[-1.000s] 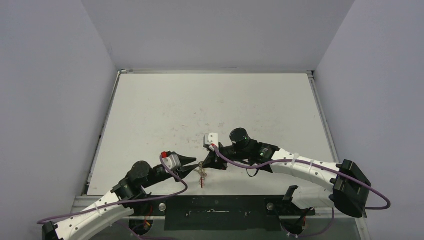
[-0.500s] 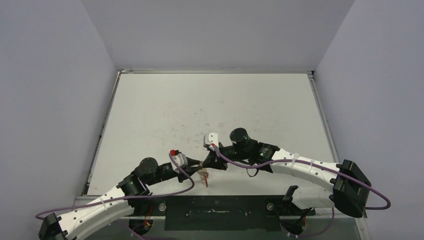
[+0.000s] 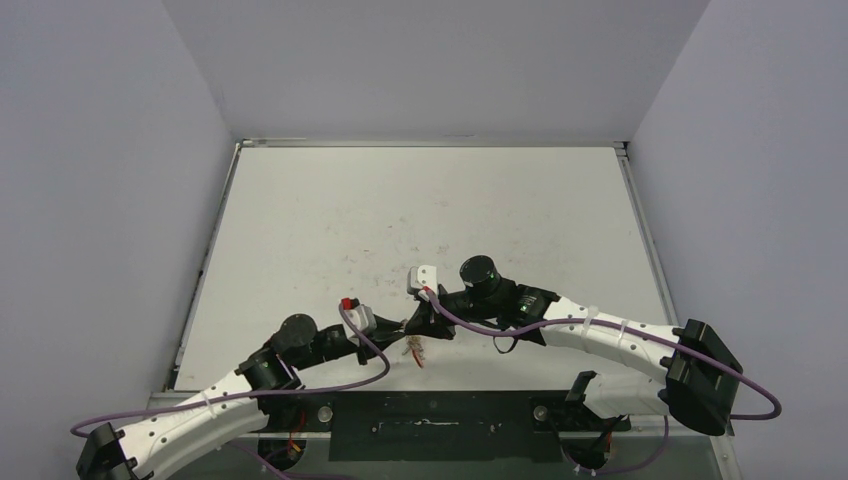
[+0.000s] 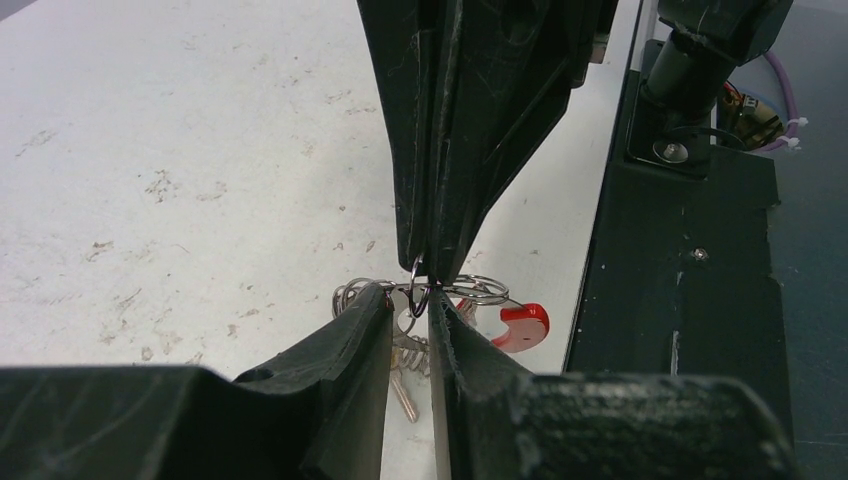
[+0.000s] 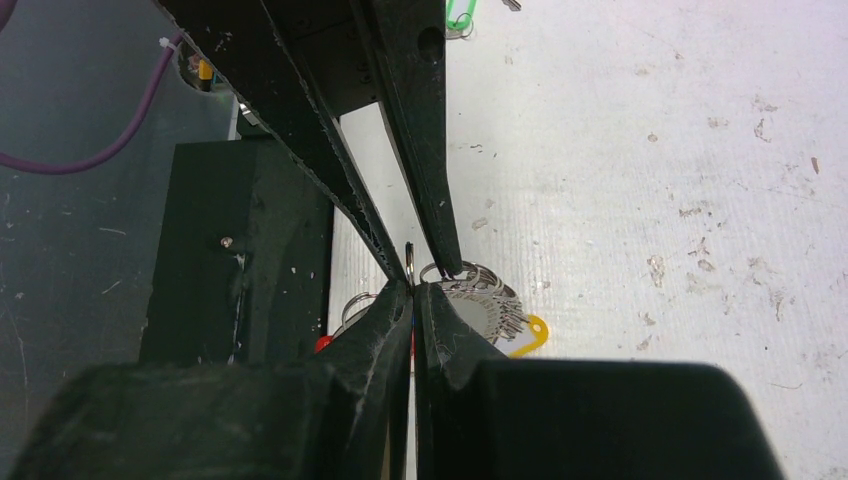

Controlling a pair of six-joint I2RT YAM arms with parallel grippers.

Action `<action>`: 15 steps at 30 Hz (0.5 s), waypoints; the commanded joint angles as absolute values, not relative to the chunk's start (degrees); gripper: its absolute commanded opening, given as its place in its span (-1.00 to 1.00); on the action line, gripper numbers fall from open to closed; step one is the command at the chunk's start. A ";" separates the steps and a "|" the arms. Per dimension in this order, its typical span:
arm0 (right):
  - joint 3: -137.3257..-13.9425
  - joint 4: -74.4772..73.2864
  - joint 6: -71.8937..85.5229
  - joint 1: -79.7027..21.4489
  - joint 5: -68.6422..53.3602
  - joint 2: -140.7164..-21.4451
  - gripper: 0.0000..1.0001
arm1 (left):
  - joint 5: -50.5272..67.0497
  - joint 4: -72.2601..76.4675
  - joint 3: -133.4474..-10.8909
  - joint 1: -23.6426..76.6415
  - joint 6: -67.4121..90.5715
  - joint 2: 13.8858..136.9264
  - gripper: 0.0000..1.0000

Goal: Put the keys on the keyring

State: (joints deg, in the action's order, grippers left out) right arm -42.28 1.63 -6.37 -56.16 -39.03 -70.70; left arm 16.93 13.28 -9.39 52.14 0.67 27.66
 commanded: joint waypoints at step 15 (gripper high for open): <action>-44.36 1.65 -8.54 -56.34 -42.03 -70.83 -1.00 | 19.01 18.04 -12.92 52.21 0.54 28.92 -1.00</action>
